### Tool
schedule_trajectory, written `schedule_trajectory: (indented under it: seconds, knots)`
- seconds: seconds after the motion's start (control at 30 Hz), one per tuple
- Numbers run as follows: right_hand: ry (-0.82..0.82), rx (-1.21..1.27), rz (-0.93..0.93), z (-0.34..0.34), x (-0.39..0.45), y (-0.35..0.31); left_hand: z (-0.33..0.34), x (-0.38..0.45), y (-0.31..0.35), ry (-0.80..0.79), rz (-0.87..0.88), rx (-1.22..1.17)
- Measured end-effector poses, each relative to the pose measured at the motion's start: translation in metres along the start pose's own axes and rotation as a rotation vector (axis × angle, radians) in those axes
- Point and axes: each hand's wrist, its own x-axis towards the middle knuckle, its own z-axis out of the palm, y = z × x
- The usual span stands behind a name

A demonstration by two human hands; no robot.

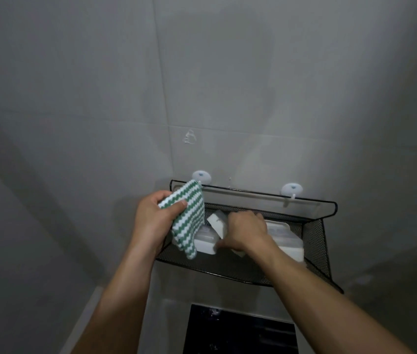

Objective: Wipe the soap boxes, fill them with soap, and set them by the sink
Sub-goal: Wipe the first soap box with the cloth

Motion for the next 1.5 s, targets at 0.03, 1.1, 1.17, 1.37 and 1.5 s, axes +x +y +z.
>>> schedule_trajectory:
  seconds: [0.03, 1.1, 1.17, 1.37, 1.5]
  knots:
    - [0.021, -0.034, 0.012, 0.004, 0.001, -0.003, -0.002, 0.000, -0.001, 0.006, -0.003, 0.002]
    - [0.802, 0.368, -0.418, -0.036, -0.043, 0.021, 0.045, 0.023, 0.007, 0.040, 0.023, -0.090]
    - [0.739, 0.396, -0.429, -0.032, -0.040, 0.023, 0.048, 0.026, 0.009, 0.053, -0.013, -0.158]
    - [0.662, 0.785, -0.336, -0.037, -0.041, 0.033, 0.031, 0.035, 0.019, -0.038, -0.013, -0.121]
    - [0.220, 1.239, -0.140, -0.062, -0.033, 0.052, 0.019, 0.039, 0.029, -0.255, 0.047, -0.143]
